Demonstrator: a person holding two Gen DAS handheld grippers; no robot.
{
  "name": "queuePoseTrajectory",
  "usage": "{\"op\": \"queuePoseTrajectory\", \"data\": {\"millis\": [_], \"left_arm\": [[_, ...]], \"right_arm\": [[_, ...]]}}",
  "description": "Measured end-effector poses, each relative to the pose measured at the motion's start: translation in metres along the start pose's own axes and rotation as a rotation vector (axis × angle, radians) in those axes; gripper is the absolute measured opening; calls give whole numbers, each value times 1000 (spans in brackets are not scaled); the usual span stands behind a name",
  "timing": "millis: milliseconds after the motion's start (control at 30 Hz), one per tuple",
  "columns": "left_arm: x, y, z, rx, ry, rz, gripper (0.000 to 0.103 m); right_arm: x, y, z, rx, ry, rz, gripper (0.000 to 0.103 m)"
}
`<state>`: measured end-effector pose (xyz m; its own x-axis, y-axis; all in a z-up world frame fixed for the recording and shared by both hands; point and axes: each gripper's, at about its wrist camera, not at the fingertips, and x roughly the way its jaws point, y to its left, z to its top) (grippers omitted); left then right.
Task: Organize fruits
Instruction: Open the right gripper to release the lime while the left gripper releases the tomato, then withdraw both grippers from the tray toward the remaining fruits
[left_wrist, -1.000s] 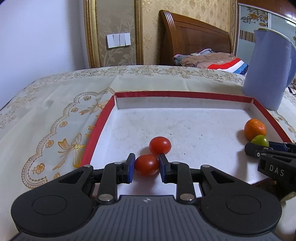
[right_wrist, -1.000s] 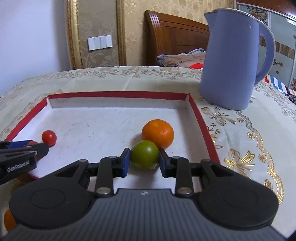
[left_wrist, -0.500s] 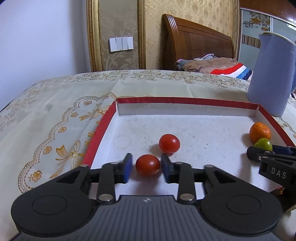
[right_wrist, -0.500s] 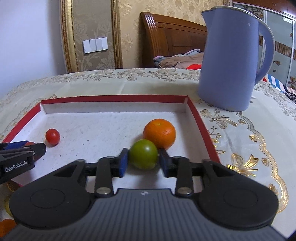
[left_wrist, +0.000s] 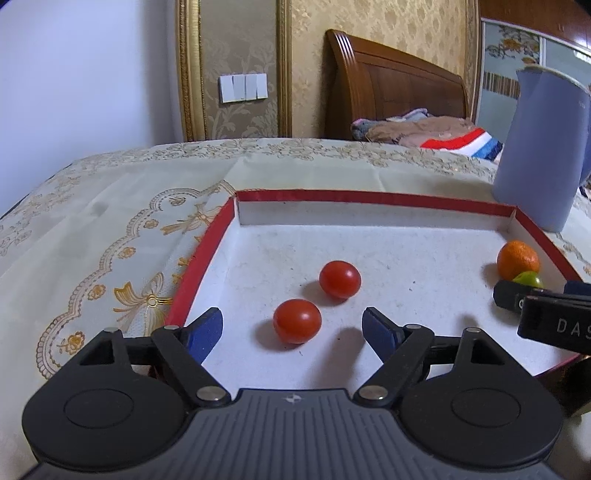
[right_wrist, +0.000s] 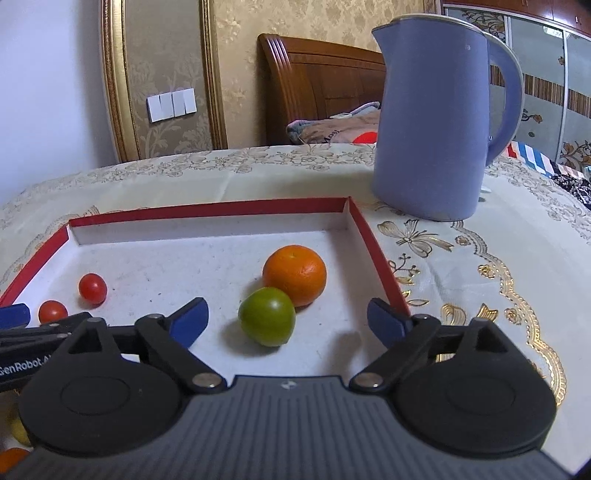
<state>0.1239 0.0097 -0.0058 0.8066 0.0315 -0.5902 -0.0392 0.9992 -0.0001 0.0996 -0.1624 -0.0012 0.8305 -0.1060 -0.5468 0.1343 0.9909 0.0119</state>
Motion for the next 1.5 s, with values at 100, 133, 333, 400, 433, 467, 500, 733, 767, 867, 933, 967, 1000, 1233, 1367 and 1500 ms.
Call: {"op": "queuePoseTrajectory", "data": {"millis": [100, 133, 333, 400, 433, 467, 500, 733, 767, 867, 933, 967, 1000, 1233, 1367, 1500], "left_arm": [[-3, 3, -1, -12, 3, -11, 83], [-5, 3, -2, -11, -1, -10, 83], [-20, 6, -6, -14, -39, -15, 83], [-23, 8, -8, -23, -38, -24, 83], [-25, 9, -9, -27, -36, -26, 83], [-26, 11, -9, -33, -37, -29, 83], [-28, 12, -10, -39, -42, -31, 83], [-40, 17, -19, -41, -58, -40, 83], [-42, 17, -20, -39, -61, -42, 83], [-49, 19, -24, -41, -72, -53, 83], [-53, 21, -27, -46, -79, -59, 83], [-56, 21, -28, -49, -85, -63, 83], [-58, 22, -29, -50, -89, -66, 83], [-67, 24, -34, -56, -101, -81, 83], [-71, 25, -38, -53, -103, -86, 83], [-72, 25, -41, -46, -94, -85, 83]], "right_arm": [[-1, -1, -1, 6, 1, 2, 94], [-2, -1, -1, 8, -2, 2, 94], [-8, -4, -5, 21, -9, 11, 98], [-10, -4, -7, 17, -9, 15, 98], [-11, -3, -8, 14, -11, 18, 99], [-12, -3, -8, 12, -14, 20, 99], [-14, -3, -9, 10, -19, 23, 99], [-32, -10, -16, 38, -39, 53, 100], [-36, -11, -18, 40, -47, 57, 100], [-50, -10, -24, 26, -81, 63, 101], [-60, -9, -29, 12, -102, 69, 103], [-63, -9, -31, 7, -109, 72, 103], [-66, -8, -32, 2, -113, 75, 103], [-83, -13, -39, 14, -140, 87, 103], [-86, -15, -41, 17, -146, 89, 103], [-86, -15, -42, 18, -141, 86, 103]]}}
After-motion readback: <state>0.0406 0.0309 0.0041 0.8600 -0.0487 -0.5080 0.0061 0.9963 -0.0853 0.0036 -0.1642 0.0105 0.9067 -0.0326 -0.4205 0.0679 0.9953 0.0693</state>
